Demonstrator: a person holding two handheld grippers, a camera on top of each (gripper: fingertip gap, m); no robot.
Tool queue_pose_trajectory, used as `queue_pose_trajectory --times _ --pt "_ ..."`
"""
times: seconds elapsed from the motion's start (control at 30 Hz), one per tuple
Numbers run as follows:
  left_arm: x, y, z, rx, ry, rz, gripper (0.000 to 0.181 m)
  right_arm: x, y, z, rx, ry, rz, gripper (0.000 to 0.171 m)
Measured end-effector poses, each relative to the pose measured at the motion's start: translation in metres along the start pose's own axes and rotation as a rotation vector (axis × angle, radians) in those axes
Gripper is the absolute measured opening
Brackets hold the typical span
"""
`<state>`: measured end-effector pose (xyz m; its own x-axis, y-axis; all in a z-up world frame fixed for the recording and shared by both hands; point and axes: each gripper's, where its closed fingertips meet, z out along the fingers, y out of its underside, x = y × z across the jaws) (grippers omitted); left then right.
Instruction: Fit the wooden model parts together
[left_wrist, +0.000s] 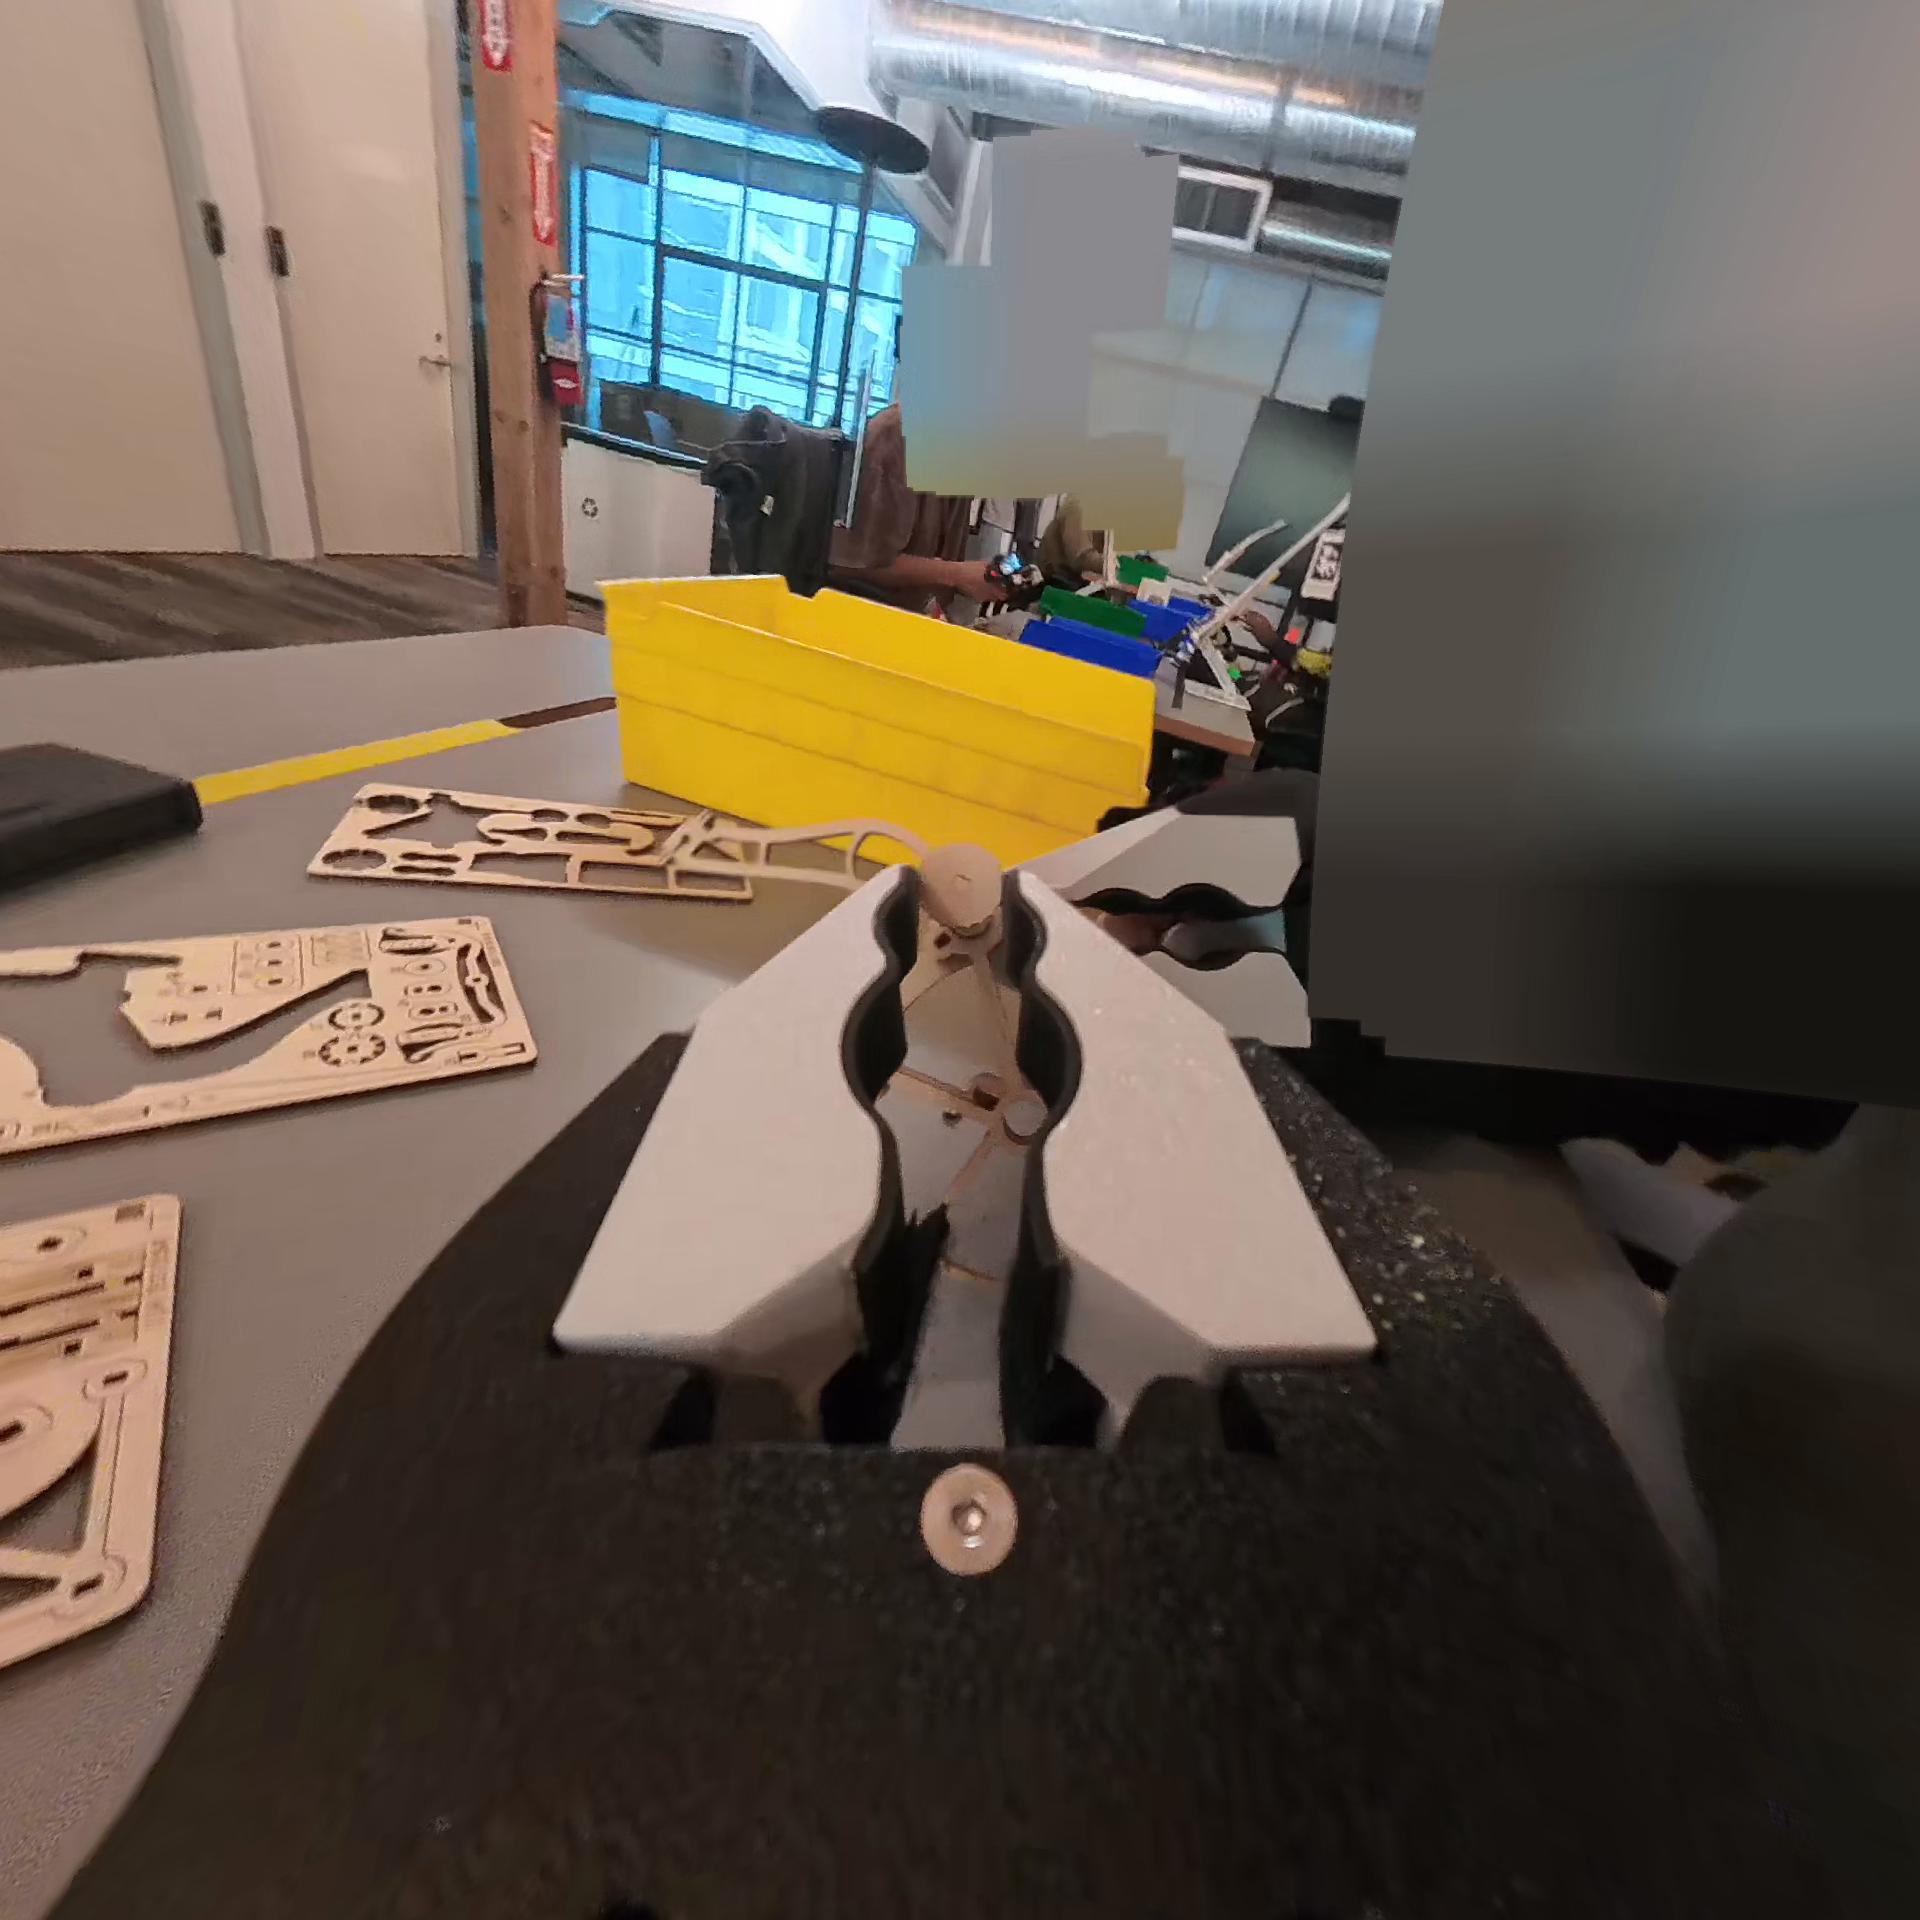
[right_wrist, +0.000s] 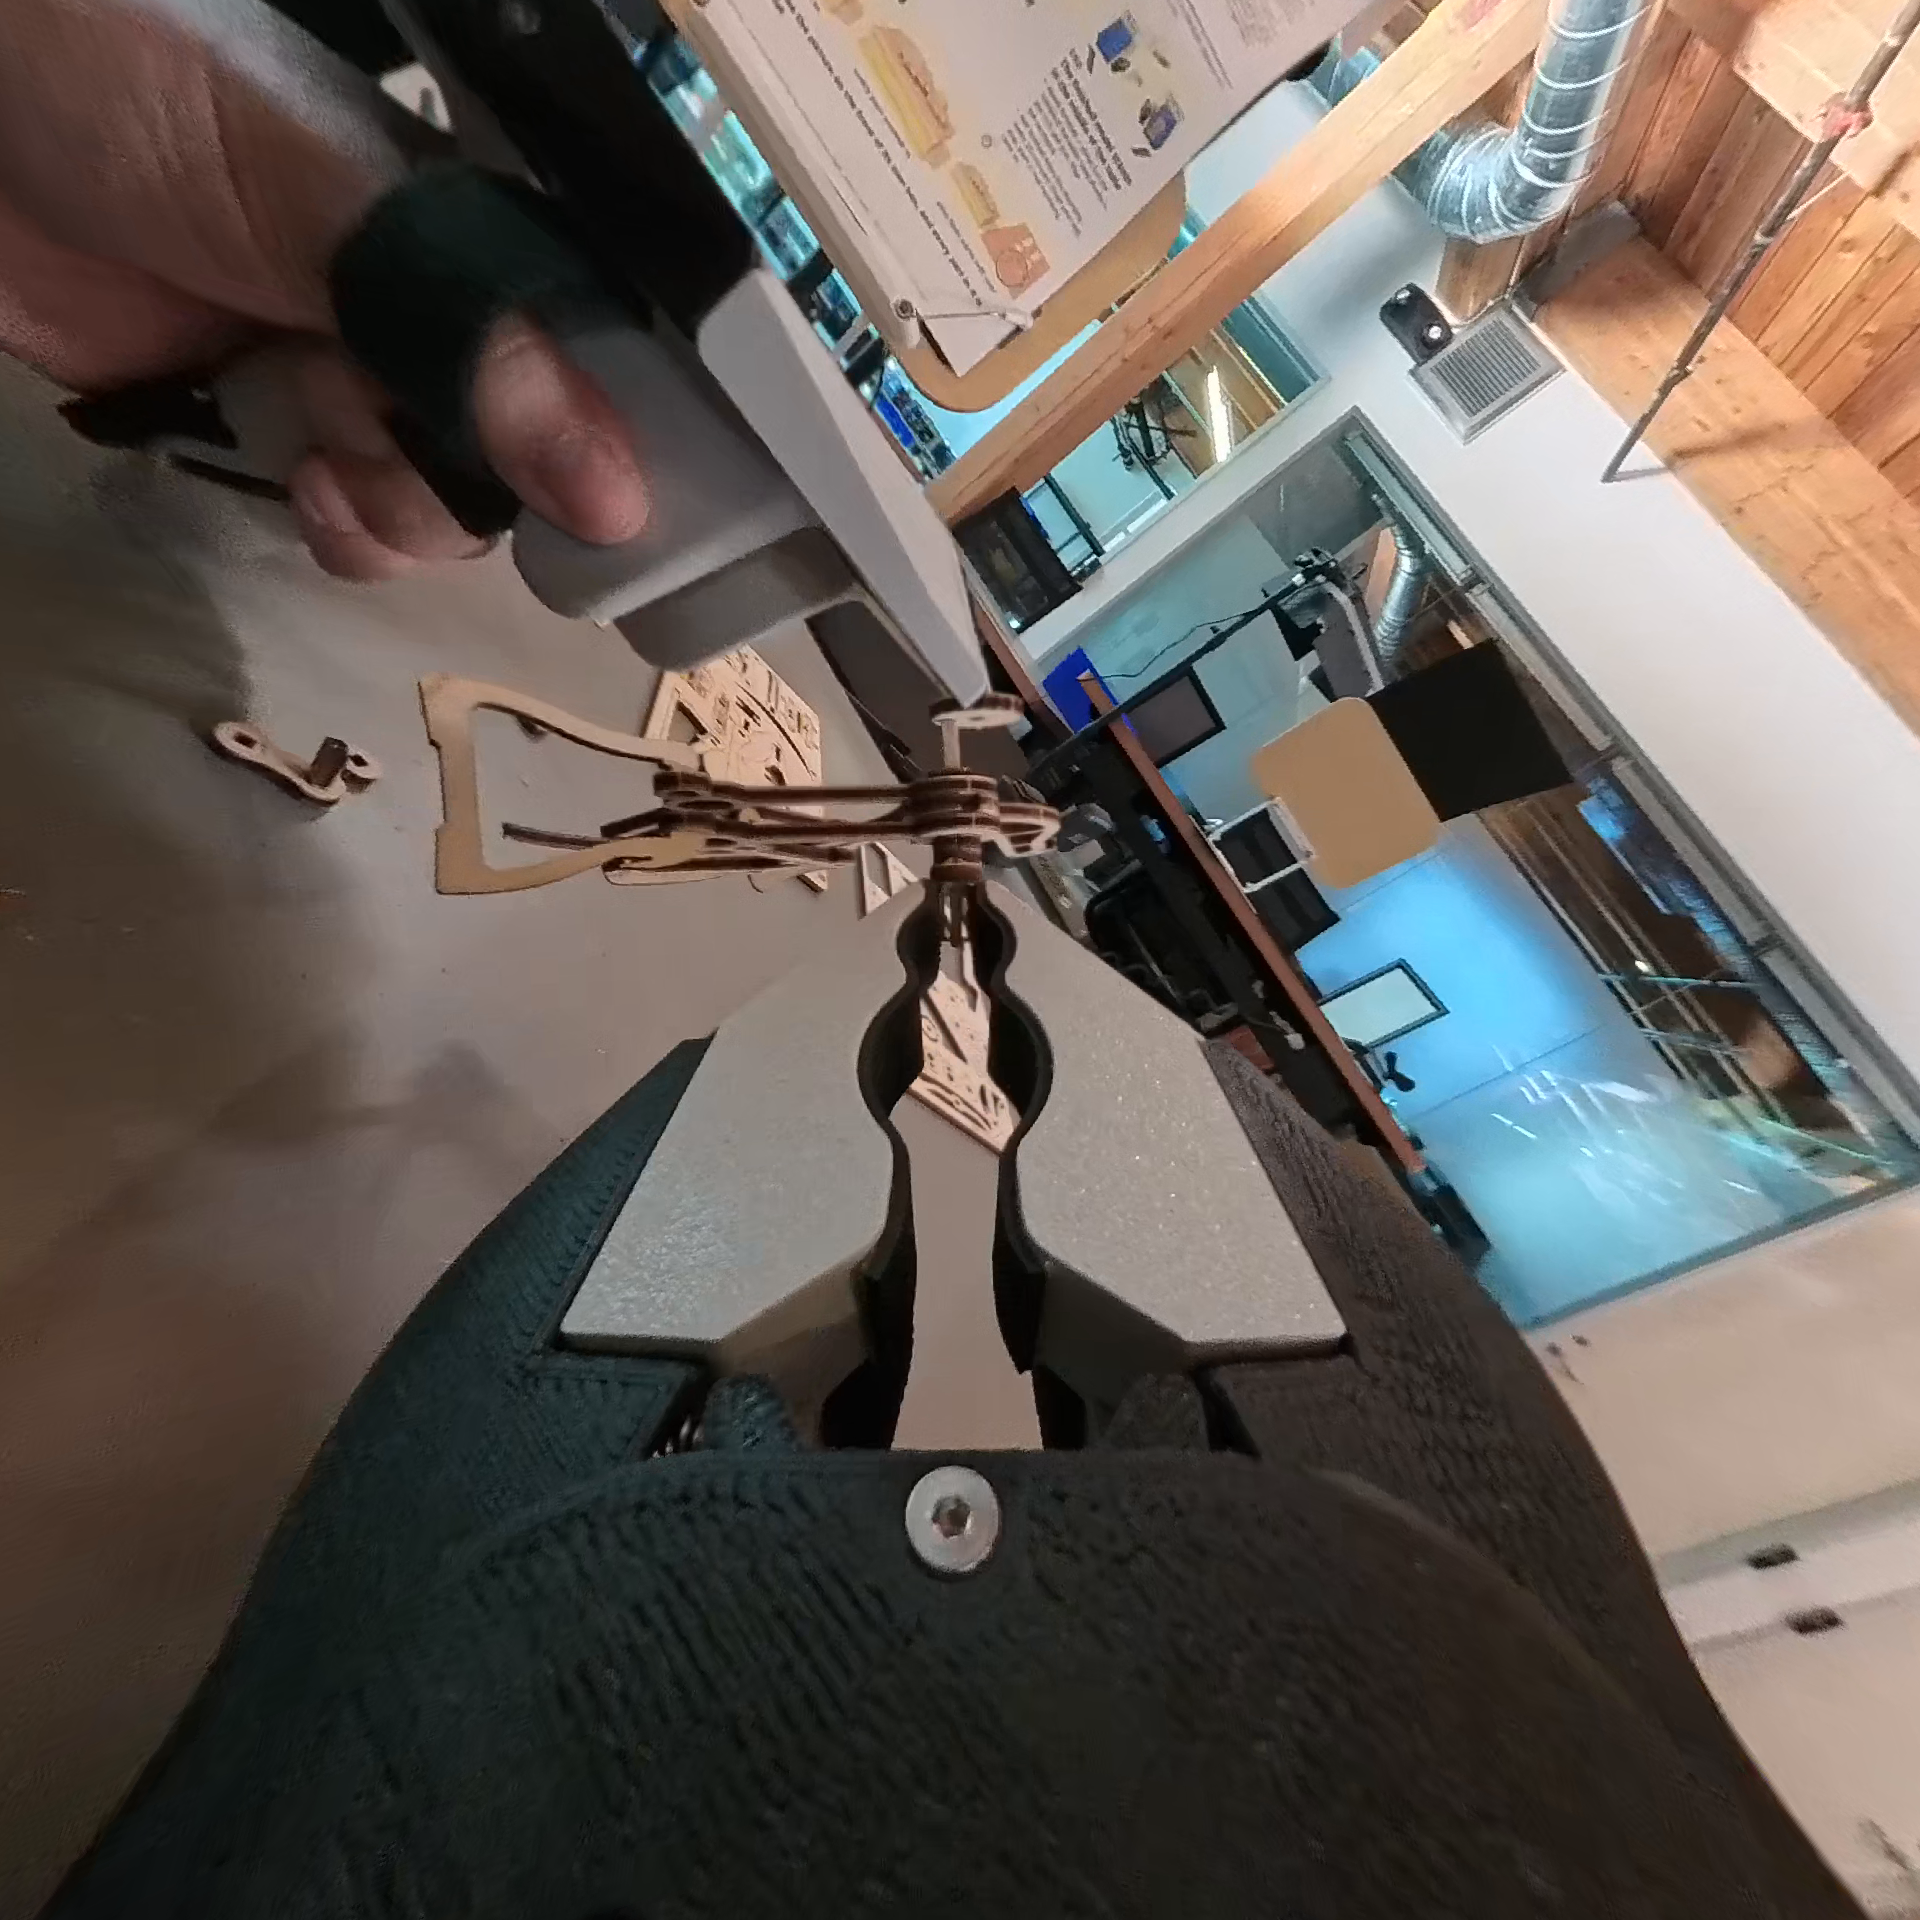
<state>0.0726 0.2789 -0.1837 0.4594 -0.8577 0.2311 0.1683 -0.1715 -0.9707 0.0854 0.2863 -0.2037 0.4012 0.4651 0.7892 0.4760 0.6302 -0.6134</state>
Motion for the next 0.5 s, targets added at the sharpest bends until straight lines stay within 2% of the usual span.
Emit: queue_pose_trajectory --times 0.17,0.37,0.5 --pt "0.003 -0.001 0.004 0.055 -0.028 -0.088 0.014 0.005 0.003 0.000 -0.039 0.035 -0.035 0.003" --pt "0.002 -0.013 -0.002 0.263 0.053 -0.403 0.014 0.011 0.003 -0.002 -0.079 0.077 -0.113 0.003" --pt "-0.002 -0.008 0.000 0.276 0.097 -0.515 0.013 0.013 0.004 -0.002 -0.133 0.084 -0.186 0.003"
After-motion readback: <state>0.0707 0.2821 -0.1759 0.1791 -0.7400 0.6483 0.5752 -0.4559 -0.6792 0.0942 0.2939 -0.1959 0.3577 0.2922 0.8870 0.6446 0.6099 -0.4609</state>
